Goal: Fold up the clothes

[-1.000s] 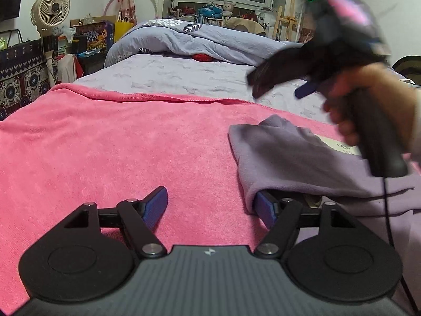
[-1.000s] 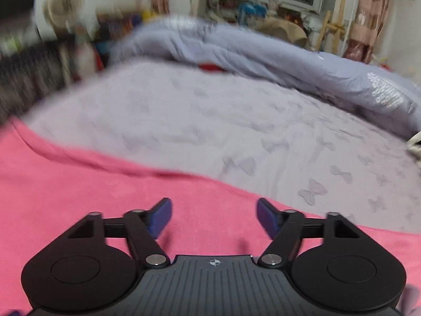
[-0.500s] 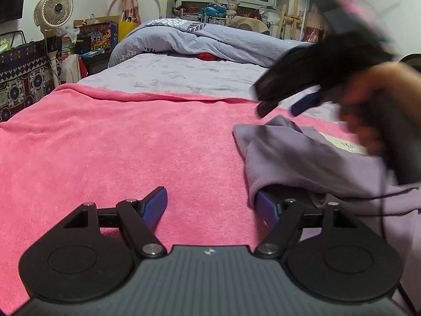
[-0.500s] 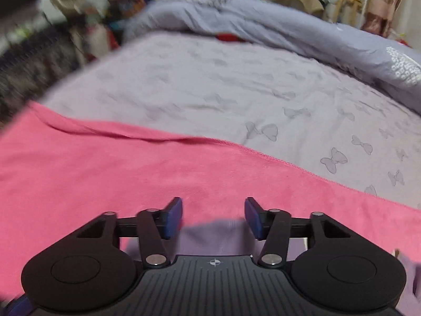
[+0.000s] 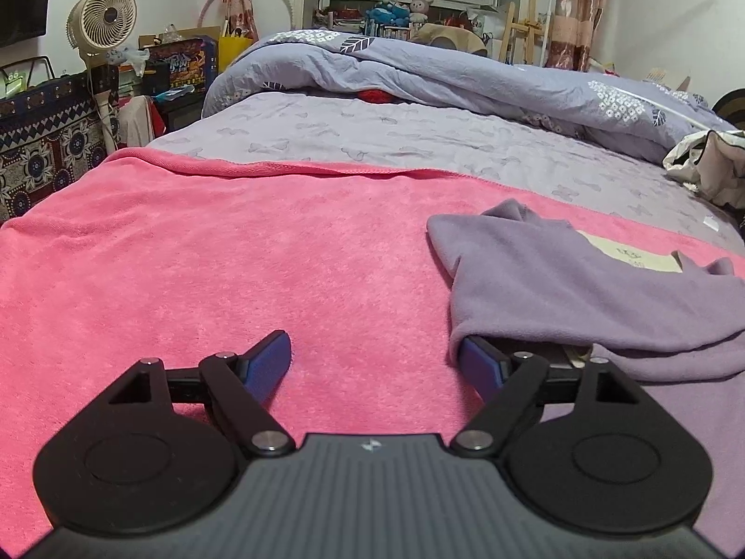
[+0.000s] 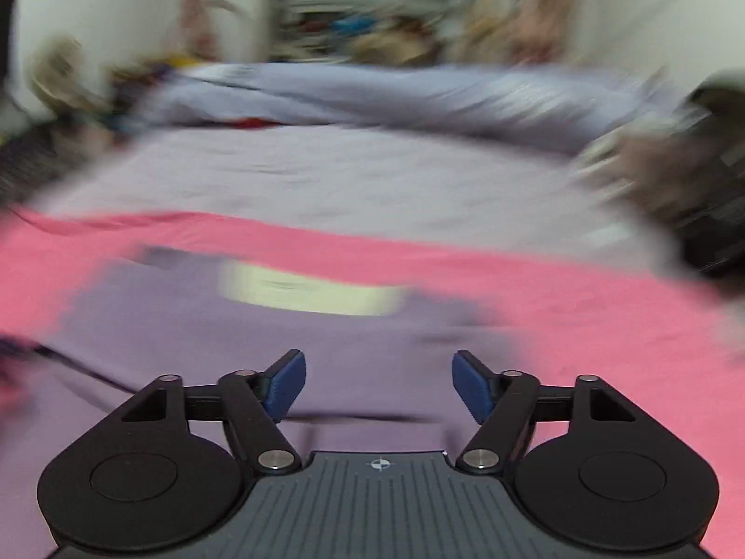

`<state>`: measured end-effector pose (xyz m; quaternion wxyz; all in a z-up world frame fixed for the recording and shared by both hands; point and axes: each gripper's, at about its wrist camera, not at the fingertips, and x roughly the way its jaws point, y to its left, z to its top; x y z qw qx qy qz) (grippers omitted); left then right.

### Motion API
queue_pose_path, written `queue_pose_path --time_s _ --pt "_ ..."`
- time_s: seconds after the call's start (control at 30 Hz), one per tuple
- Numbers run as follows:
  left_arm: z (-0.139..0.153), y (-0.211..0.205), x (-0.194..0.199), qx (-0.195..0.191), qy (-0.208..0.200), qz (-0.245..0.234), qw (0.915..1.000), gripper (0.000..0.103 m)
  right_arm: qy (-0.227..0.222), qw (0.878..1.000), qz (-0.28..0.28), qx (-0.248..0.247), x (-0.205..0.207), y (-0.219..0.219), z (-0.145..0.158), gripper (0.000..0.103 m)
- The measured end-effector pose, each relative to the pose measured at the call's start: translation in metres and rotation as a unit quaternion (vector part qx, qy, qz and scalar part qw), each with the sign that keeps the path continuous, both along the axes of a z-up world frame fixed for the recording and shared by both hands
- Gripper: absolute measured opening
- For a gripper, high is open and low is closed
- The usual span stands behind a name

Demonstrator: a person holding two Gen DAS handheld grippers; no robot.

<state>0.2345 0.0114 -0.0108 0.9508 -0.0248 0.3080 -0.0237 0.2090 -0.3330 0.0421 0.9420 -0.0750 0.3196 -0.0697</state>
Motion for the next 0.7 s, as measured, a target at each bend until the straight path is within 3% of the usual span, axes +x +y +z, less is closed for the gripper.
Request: queue_pose_path --time_s 0.1,0.2,0.33,0.43,0.53,0.6,0.7 --pt "0.0 -0.003 0.002 0.014 0.003 0.002 0.9999 0.084 0.008 0.993 -0.027 -0.115 -0.029 -0.017 -0.017 0.079" --pt "0.0 -0.004 0.003 0.018 0.003 0.004 0.9998 0.085 0.018 0.989 -0.001 -0.145 -0.051 -0.02 -0.038 0.085" --pt "0.01 -0.001 -0.005 0.027 -0.002 0.011 0.9996 0.086 0.008 0.992 -0.004 -0.123 -0.049 -0.017 -0.048 0.088" --pt "0.022 -0.011 -0.024 0.102 -0.025 0.01 0.9944 0.085 0.009 0.995 -0.026 -0.091 -0.034 -0.026 -0.052 0.092" --pt "0.034 -0.031 -0.046 0.166 -0.064 -0.039 0.9834 0.085 0.009 0.997 -0.037 -0.067 -0.032 -0.036 -0.056 0.095" --pt "0.04 -0.056 -0.052 0.178 -0.083 -0.11 0.9743 0.087 0.005 0.997 -0.039 -0.06 -0.031 -0.041 -0.057 0.095" --pt "0.031 -0.105 -0.041 0.215 -0.076 -0.174 0.9579 0.088 0.005 0.997 -0.041 -0.059 -0.031 -0.043 -0.056 0.097"
